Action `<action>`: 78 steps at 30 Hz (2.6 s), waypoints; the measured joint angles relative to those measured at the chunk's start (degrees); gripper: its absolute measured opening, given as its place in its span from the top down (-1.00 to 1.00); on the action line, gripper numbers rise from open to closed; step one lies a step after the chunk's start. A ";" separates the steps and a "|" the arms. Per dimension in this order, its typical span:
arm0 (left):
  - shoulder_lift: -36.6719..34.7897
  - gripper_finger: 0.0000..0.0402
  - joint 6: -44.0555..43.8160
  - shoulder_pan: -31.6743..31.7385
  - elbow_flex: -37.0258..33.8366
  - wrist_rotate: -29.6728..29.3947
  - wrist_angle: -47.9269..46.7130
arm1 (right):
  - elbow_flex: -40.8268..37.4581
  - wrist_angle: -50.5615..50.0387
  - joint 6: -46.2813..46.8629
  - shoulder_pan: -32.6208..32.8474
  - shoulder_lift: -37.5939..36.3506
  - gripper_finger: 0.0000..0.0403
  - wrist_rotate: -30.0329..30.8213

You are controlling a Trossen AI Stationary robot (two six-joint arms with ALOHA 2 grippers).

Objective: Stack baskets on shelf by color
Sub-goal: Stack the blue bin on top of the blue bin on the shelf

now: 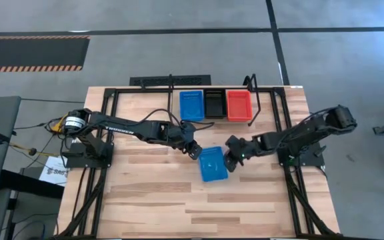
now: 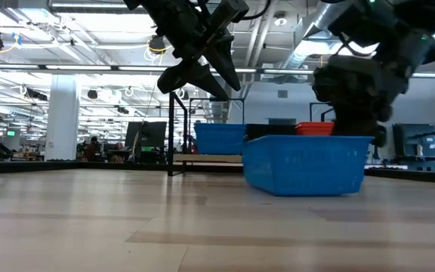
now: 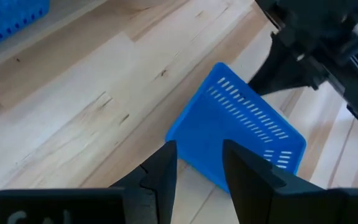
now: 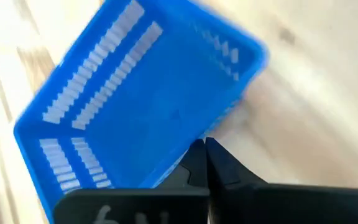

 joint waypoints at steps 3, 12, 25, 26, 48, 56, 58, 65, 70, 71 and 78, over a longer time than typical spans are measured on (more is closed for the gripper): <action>0.00 0.43 -0.55 0.00 0.00 0.11 -0.02 | 0.02 0.20 -2.47 -2.51 -1.17 1.00 0.03; 0.00 0.43 -2.23 -1.04 0.00 2.30 -0.68 | 3.56 -6.57 -9.69 -5.59 -9.82 1.00 0.15; 0.00 0.31 -4.82 -5.22 0.00 -2.66 -3.84 | 17.38 -24.01 -23.15 -5.58 -26.06 1.00 5.61; 0.00 0.28 -6.05 -5.22 0.00 -3.27 -3.93 | 18.22 -24.46 -24.03 -5.52 -26.97 1.00 5.97; 4.17 0.05 -11.04 -3.98 0.48 3.11 1.07 | 9.32 -30.32 -1.22 13.59 -6.43 1.00 4.55; 4.17 0.05 -9.59 -3.85 0.46 6.02 0.55 | 9.18 -15.48 -1.52 13.49 4.92 1.00 4.31; 4.17 0.05 -9.59 -3.85 0.46 6.69 0.44 | 9.27 -11.14 -1.76 12.88 6.68 1.00 3.49; 4.17 0.05 -9.57 -3.85 0.46 7.46 0.40 | 9.29 -4.73 -3.20 10.28 8.14 1.00 3.19; 4.17 0.05 -9.55 -3.85 0.46 7.52 0.35 | 9.30 -3.93 -5.61 7.76 7.23 1.00 3.22; 4.17 0.05 -9.55 -3.85 0.46 7.52 0.36 | 9.40 -4.56 -6.13 7.42 6.87 1.00 3.23; 4.17 0.05 -9.62 -3.85 0.46 7.48 -0.15 | 15.63 -14.66 -11.68 6.45 2.77 1.00 4.03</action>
